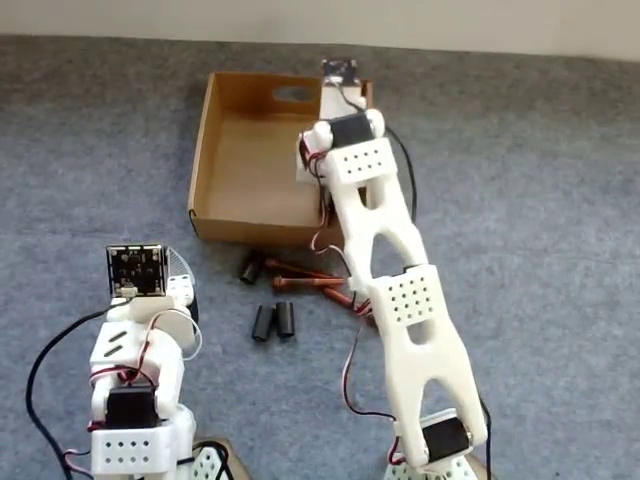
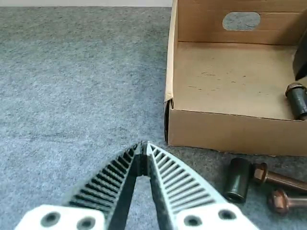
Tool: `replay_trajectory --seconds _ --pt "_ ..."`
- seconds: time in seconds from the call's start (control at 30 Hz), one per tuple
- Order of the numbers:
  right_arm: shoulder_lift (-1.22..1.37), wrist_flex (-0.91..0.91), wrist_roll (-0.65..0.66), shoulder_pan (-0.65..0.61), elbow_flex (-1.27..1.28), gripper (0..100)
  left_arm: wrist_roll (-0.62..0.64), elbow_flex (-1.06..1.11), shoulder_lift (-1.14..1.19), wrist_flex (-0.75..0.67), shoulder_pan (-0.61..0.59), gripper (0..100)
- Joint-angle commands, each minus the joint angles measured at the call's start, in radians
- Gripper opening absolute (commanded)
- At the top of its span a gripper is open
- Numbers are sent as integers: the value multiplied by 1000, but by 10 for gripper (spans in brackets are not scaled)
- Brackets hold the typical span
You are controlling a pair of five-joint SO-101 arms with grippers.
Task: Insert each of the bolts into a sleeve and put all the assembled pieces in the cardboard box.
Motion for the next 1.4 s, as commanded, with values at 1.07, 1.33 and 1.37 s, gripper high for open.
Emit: replay_trajectory --seconds 1.07,1.33,1.37 --pt "76 139 186 16 -349 6 -8 18 -4 -18 -10 38" --pt "-82 154 184 27 -326 6 -8 18 -2 -18 -10 38" --pt "-101 156 184 27 -326 6 -8 18 -2 -18 -10 38"
